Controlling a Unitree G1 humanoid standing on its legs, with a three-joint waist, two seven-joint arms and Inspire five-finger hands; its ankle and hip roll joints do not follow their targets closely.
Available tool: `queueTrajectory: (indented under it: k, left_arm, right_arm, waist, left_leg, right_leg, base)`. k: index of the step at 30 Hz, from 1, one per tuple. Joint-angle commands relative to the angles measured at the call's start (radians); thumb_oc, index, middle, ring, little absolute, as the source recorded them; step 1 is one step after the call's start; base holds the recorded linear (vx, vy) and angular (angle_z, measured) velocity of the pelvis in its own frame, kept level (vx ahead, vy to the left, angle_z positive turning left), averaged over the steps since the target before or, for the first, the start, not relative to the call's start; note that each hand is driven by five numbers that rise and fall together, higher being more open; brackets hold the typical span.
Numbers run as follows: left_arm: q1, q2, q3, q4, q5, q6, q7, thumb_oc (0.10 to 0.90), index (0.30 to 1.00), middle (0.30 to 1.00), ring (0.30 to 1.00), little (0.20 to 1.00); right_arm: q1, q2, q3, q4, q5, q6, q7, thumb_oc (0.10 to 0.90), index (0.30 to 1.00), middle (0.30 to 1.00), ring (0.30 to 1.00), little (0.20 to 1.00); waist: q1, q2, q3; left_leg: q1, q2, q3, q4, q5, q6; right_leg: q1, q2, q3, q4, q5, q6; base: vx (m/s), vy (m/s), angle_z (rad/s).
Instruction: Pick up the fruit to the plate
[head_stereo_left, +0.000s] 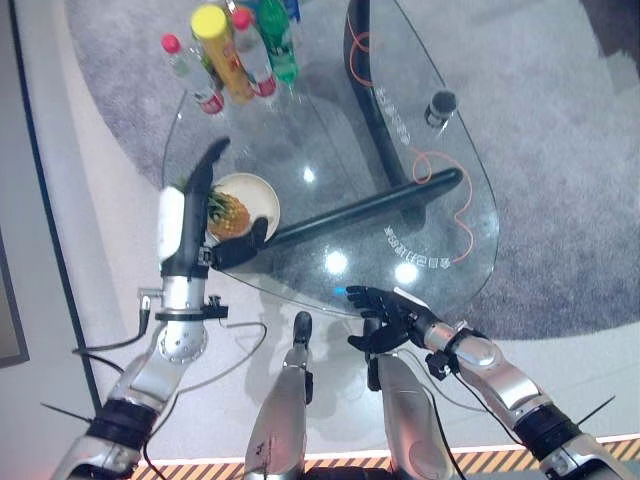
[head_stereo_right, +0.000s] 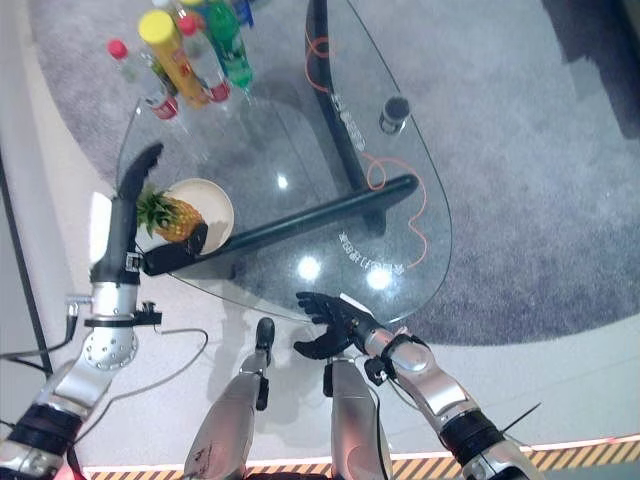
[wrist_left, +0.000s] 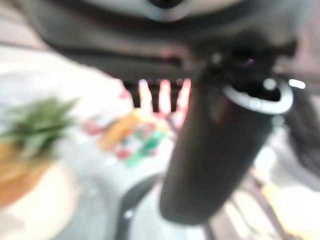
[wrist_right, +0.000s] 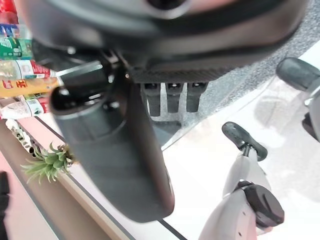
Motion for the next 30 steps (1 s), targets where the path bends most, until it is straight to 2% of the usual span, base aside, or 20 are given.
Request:
queueTrajectory:
  k: [1, 5, 7, 10, 14, 17, 19, 22, 24, 27, 30]
  left_arm:
    - [0.022, -0.02, 0.029, -0.045, -0.064, -0.051, -0.046, 0.8, 0.9, 0.9, 0.9, 0.9]
    - [0.075, -0.048, 0.006, -0.008, -0.06, -0.017, -0.082, 0.8, 0.9, 0.9, 0.9, 0.9]
    - [0.102, -0.054, -0.002, 0.035, -0.101, 0.007, -0.104, 0.8, 0.9, 0.9, 0.9, 0.9]
    - [0.124, -0.066, -0.003, 0.074, -0.119, 0.021, -0.12, 0.8, 0.9, 0.9, 0.9, 0.9]
    - [0.169, -0.097, -0.01, 0.173, -0.156, 0.042, -0.16, 0.8, 0.9, 0.9, 0.9, 0.9]
    - [0.19, -0.162, 0.004, 0.334, -0.278, 0.103, -0.197, 0.8, 0.9, 0.9, 0.9, 0.9]
    - [0.193, -0.19, 0.012, 0.427, -0.272, 0.1, -0.198, 0.8, 0.9, 0.9, 0.9, 0.9]
    - [0.18, -0.242, 0.04, 0.59, -0.334, 0.154, -0.239, 0.8, 0.9, 0.9, 0.9, 0.9]
    - [0.17, -0.258, 0.052, 0.658, -0.341, 0.163, -0.265, 0.8, 0.9, 0.9, 0.9, 0.9]
    - [0.155, -0.292, 0.071, 0.768, -0.418, 0.25, -0.342, 0.8, 0.9, 0.9, 0.9, 0.9]
    - [0.141, -0.312, 0.087, 0.869, -0.471, 0.299, -0.392, 0.8, 0.9, 0.9, 0.9, 0.9]
  right_arm:
    - [0.036, 0.027, -0.038, -0.044, 0.02, -0.083, 0.05, 0.8, 0.9, 0.9, 0.9, 0.9]
    - [0.08, 0.054, -0.054, 0.003, 0.028, -0.073, 0.044, 0.8, 0.9, 0.9, 0.9, 0.9]
    - [0.105, 0.071, -0.06, 0.025, 0.031, -0.059, 0.038, 0.8, 0.9, 0.9, 0.9, 0.9]
    - [0.128, 0.091, -0.062, 0.056, 0.019, -0.053, 0.039, 0.8, 0.9, 0.9, 0.9, 0.9]
    - [0.166, 0.134, -0.069, 0.12, -0.006, -0.012, 0.021, 0.8, 0.9, 0.9, 0.9, 0.9]
    - [0.176, 0.172, -0.078, 0.23, -0.02, -0.003, 0.011, 0.8, 0.9, 0.9, 0.9, 0.9]
    - [0.168, 0.188, -0.085, 0.307, -0.013, -0.006, 0.002, 0.8, 0.9, 0.9, 0.9, 0.9]
    - [0.149, 0.215, -0.101, 0.452, -0.01, 0.001, -0.019, 0.8, 0.9, 0.9, 0.9, 0.9]
    - [0.143, 0.227, -0.107, 0.524, -0.014, -0.007, -0.029, 0.8, 0.9, 0.9, 0.9, 0.9]
    - [0.135, 0.246, -0.125, 0.64, -0.033, -0.005, -0.049, 0.8, 0.9, 0.9, 0.9, 0.9]
    - [0.126, 0.26, -0.137, 0.759, -0.043, -0.033, -0.046, 0.8, 0.9, 0.9, 0.9, 0.9]
  waist:
    - [0.008, -0.049, -0.096]
    - [0.02, -0.062, -0.15]
    - [0.022, -0.067, -0.185]
    - [0.021, -0.07, -0.215]
    - [0.019, -0.069, -0.273]
    - [0.018, -0.065, -0.315]
    - [0.019, -0.064, -0.335]
    - [0.019, -0.059, -0.367]
    - [0.018, -0.057, -0.38]
    - [0.015, -0.052, -0.399]
    - [0.01, -0.048, -0.414]
  left_leg:
    - [0.05, -0.118, -0.021, 0.02, -0.087, 0.027]
    - [0.108, -0.109, -0.033, -0.007, -0.088, 0.025]
    - [0.138, -0.104, -0.036, -0.024, -0.086, 0.023]
    - [0.167, -0.099, -0.036, -0.043, -0.084, 0.022]
    - [0.217, -0.089, -0.031, -0.073, -0.084, 0.021]
    - [0.255, -0.082, -0.022, -0.097, -0.085, 0.021]
    - [0.268, -0.079, -0.015, -0.107, -0.087, 0.021]
    - [0.284, -0.075, -0.001, -0.118, -0.091, 0.021]
    - [0.29, -0.073, 0.007, -0.118, -0.096, 0.022]
    - [0.301, -0.071, 0.024, -0.118, -0.103, 0.026]
    - [0.311, -0.069, 0.039, -0.118, -0.111, 0.029]
  right_leg:
    - [0.165, 0.016, -0.008, -0.238, 0.11, 0.045]
    - [0.23, 0.011, -0.031, -0.266, 0.113, 0.044]
    - [0.26, 0.01, -0.036, -0.279, 0.116, 0.045]
    - [0.287, 0.01, -0.039, -0.293, 0.116, 0.045]
    - [0.336, 0.008, -0.042, -0.322, 0.12, 0.044]
    - [0.371, 0.004, -0.048, -0.345, 0.123, 0.048]
    - [0.386, 0.002, -0.051, -0.36, 0.126, 0.049]
    - [0.403, 0.002, -0.047, -0.376, 0.128, 0.05]
    - [0.408, 0.001, -0.044, -0.379, 0.128, 0.05]
    - [0.413, -0.001, -0.04, -0.379, 0.126, 0.048]
    - [0.417, -0.001, -0.036, -0.379, 0.123, 0.047]
  base:
    - [0.02, -0.095, 0.19]
    - [0.02, -0.079, 0.2]
    - [0.05, -0.049, 0.16]
    - [0.05, -0.019, 0.12]
    - [0.04, -0.001, 0.1]
    - [0.02, 0.018, 0.04]
    - [0.01, 0.012, 0.08]
    - [0.0, 0.003, 0.02]
    - [0.0, 0.0, 0.0]
    - [0.01, 0.022, 0.0]
    - [0.03, 0.026, -0.03]
